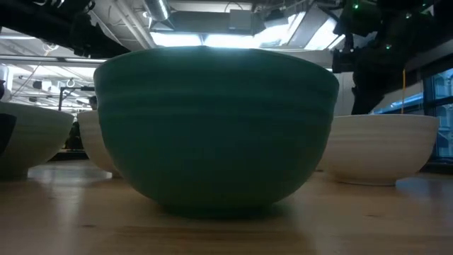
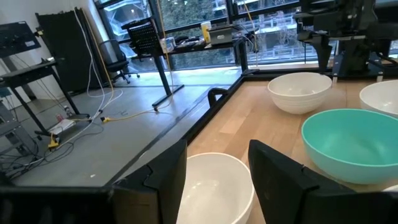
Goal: Nest bowls inside each other
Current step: Stack the top right white bowl on the bottom right white bowl
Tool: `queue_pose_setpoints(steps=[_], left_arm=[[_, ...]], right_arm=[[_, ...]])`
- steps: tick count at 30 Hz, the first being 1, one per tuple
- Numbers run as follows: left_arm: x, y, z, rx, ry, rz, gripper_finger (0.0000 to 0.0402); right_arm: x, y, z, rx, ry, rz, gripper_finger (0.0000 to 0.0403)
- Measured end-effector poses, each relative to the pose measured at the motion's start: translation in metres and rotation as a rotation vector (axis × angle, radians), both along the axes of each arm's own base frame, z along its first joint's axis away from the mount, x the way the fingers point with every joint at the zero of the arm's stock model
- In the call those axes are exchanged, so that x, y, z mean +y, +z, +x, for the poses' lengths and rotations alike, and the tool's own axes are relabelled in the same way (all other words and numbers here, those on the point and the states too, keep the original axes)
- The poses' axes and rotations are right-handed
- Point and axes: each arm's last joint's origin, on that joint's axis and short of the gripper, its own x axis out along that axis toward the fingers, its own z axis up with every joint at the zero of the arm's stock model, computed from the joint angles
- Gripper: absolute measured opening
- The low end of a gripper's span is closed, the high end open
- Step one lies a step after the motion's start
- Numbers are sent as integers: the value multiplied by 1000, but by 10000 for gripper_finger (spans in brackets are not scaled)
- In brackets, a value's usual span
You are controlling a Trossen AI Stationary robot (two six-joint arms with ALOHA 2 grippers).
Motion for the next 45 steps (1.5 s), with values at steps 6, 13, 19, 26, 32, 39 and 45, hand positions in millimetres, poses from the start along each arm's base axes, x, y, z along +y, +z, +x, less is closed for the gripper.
queue_pose_setpoints(steps=[6,13,19,26,32,39,45], left_arm=[[0,0,0,-1,0,0,167],[0,0,0,0,0,0,167],[0,0,0,0,0,0,167],[0,0,0,0,0,0,167],[0,0,0,0,0,0,167],[0,0,0,0,0,0,167],[0,0,0,0,0,0,167]], right_arm=[[-2,-13,8,74,1,14,193],[-4,-27,21,112,5,20,193],[-5,-32,24,130,6,24,150],[-5,-33,25,128,7,23,36],[-5,-32,25,124,-22,17,18],[-7,-19,32,94,-18,19,10],[-8,12,41,63,11,19,10]])
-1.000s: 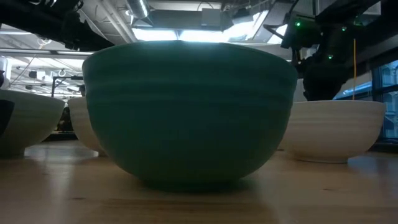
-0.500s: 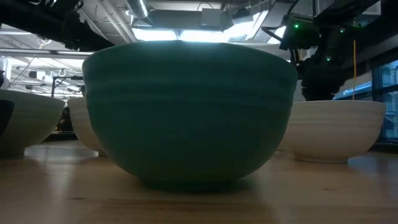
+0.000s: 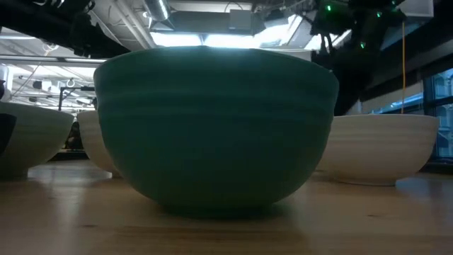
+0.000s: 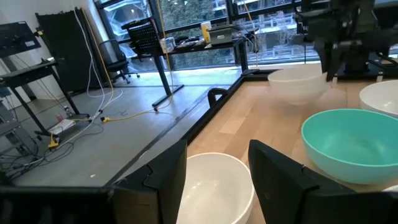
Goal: Nest bowls inside each other
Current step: Stack the top right white bowl on the bottom right white bowl
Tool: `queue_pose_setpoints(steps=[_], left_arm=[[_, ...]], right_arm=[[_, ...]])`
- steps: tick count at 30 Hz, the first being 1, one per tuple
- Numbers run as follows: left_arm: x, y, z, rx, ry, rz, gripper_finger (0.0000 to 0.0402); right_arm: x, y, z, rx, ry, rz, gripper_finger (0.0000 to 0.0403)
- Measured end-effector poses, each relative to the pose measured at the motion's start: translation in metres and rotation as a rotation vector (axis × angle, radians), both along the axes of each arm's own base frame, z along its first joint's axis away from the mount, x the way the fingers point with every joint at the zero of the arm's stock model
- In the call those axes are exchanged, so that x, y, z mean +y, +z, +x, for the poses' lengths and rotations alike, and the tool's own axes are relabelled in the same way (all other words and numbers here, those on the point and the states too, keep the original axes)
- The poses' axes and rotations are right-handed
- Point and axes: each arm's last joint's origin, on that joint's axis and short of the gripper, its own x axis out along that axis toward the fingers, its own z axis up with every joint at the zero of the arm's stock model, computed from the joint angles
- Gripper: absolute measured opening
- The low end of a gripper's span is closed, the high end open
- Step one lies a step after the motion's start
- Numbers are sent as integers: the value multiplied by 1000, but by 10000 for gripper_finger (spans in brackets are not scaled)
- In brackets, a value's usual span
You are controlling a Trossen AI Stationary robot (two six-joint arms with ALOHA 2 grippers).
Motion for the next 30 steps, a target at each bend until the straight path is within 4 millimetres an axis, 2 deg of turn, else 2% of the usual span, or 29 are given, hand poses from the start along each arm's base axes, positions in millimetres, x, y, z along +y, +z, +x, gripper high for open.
queue_pose_setpoints(steps=[7,12,16,23,30], left_arm=[[0,0,0,0,0,0,167],[0,0,0,0,0,0,167],[0,0,0,-3,1,-4,167],[0,0,0,-3,1,-4,167],[0,0,0,-3,0,-4,167]], right_arm=[[15,38,10,-61,21,46,10],[41,64,17,-143,48,77,10],[66,78,18,-183,83,71,10],[106,77,14,-171,121,121,10],[142,54,20,-67,153,145,10]])
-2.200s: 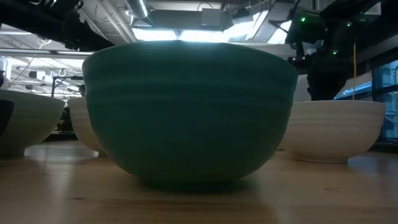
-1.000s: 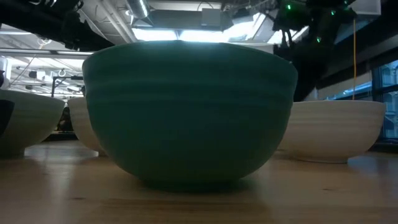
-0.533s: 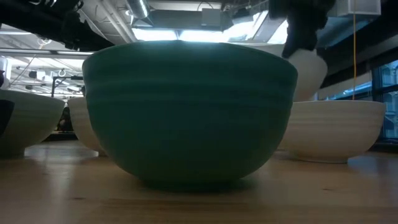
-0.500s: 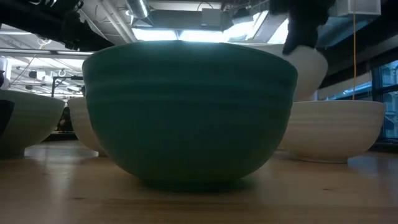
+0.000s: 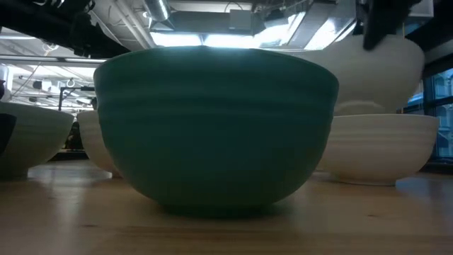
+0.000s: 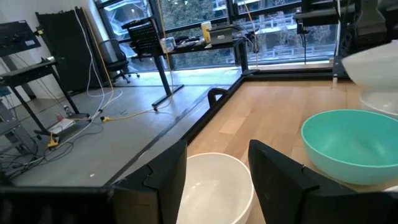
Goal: Nest bowls inside each other
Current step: Stack the top right white bowl on the bottom right white bowl
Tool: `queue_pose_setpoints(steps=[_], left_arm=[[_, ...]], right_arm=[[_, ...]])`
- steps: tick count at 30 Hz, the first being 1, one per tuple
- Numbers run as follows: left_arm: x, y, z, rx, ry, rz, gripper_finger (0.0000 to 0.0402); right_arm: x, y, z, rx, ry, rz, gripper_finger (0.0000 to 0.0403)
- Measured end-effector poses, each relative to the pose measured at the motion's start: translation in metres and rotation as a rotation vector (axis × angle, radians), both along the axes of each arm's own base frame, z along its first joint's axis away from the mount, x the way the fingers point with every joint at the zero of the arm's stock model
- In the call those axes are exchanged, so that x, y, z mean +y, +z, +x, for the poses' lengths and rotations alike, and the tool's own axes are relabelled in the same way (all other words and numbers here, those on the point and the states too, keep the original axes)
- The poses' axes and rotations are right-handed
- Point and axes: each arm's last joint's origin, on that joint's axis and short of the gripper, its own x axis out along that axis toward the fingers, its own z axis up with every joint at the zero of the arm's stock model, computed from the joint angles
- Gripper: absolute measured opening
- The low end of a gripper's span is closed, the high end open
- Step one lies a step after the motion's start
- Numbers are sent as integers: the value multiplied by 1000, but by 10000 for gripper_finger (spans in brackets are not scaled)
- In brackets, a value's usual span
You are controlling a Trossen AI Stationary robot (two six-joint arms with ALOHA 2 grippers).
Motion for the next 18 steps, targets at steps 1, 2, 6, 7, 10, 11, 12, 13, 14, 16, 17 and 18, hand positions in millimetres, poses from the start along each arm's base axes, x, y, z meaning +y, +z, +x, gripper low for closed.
queue_pose_setpoints(steps=[1,2,6,7,10,11,12,13,14,16,17,18], left_arm=[[0,0,0,0,0,0,167],[0,0,0,-1,0,0,167],[0,0,0,-1,0,0,167],[0,0,0,-1,0,-1,167],[0,0,0,-1,-10,-2,167],[0,0,0,-1,-14,-3,167],[0,0,0,-2,-16,-3,167],[0,0,0,-1,-16,-3,167],[0,0,0,-2,-15,-3,167],[0,0,0,-1,-16,-3,167],[0,0,0,-1,-15,-3,167],[0,0,0,-2,-16,-3,167]], right_arm=[[4,-4,2,15,0,1,10],[9,-8,3,31,7,1,10],[22,-23,11,67,20,3,10],[24,-25,13,66,23,5,10],[26,-29,19,53,24,11,17],[27,-30,20,48,24,13,24],[27,-30,21,40,22,15,32],[26,-30,22,34,15,15,40],[25,-29,23,32,8,14,47],[23,-29,24,25,-11,22,59],[22,-29,25,26,-25,27,63],[21,-29,25,26,-33,29,67]])
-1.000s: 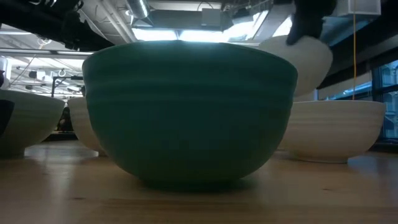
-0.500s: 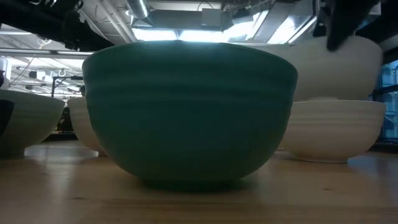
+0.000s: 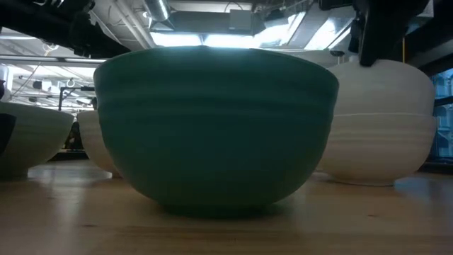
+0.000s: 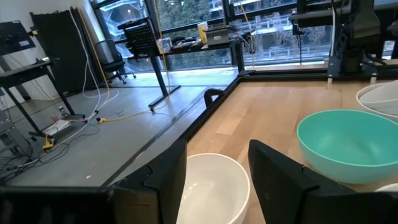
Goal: Nest bowls inside each other
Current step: Stack the top right white bowl on the bottom right white bowl, then stack the top white bowl on the bottom right white bowls
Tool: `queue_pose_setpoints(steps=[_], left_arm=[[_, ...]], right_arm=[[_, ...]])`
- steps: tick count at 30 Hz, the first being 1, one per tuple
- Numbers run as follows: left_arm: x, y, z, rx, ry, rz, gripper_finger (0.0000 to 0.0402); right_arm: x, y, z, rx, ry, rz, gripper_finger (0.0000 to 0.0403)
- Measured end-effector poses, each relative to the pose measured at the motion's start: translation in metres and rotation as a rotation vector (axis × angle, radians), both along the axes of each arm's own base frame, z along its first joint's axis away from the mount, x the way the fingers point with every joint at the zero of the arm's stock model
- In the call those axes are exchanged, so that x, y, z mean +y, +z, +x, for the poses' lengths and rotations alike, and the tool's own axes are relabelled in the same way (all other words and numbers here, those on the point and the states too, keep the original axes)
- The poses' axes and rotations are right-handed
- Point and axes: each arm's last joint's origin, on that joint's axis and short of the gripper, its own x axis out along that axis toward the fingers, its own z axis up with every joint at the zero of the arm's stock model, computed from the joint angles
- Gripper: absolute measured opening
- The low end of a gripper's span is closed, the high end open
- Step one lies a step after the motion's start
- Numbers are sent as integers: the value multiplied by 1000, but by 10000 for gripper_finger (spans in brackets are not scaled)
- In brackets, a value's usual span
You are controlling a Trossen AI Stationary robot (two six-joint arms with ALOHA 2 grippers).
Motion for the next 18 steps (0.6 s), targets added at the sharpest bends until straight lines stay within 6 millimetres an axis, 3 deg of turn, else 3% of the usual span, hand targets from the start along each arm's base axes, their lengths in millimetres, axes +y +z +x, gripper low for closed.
queue_pose_setpoints(steps=[8,18], left_arm=[[0,0,0,1,0,0,167],[0,0,0,1,0,1,167]], right_arm=[[-5,0,3,-36,-44,-69,77],[-1,6,13,-156,-73,-2,79]])
